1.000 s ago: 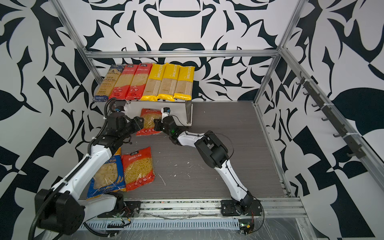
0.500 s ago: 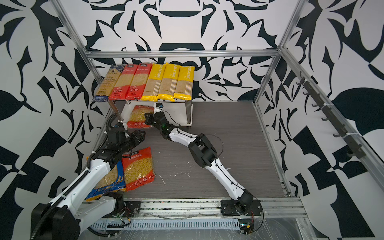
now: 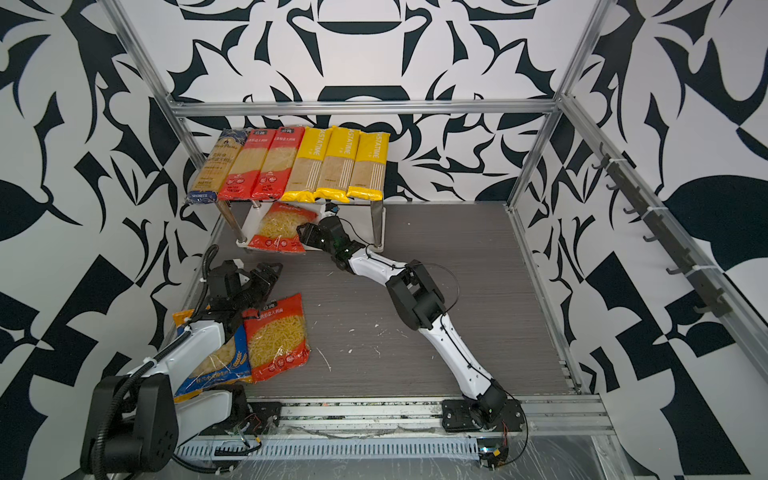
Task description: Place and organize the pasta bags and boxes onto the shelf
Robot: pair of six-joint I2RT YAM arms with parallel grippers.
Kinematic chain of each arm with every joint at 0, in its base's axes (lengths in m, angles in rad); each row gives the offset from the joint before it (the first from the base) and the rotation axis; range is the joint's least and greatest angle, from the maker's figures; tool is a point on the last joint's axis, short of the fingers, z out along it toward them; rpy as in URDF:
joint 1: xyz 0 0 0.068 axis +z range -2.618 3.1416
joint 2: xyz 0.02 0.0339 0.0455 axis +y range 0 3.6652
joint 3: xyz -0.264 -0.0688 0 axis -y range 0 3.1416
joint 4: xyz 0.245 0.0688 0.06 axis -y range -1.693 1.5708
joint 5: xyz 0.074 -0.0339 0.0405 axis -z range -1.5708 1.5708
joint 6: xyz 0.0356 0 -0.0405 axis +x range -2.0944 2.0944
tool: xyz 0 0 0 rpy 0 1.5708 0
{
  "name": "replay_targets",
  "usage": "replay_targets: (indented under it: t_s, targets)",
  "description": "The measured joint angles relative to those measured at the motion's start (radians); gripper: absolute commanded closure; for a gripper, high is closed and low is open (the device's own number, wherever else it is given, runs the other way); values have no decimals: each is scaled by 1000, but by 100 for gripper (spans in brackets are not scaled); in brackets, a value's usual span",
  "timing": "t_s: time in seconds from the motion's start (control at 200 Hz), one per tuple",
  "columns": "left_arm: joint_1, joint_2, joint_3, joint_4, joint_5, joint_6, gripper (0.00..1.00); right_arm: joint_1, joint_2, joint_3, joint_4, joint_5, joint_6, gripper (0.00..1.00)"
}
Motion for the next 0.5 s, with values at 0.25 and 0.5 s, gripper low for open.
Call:
replay_targets:
  t_s: [0.25,0.5]
  targets:
    - [6,99,37,97,53,-19,16,-9,-238,-365,116,-55,18,39]
    - [-109,261,201,126,77,2,18,-2,-411,-682,234,-76,47,43]
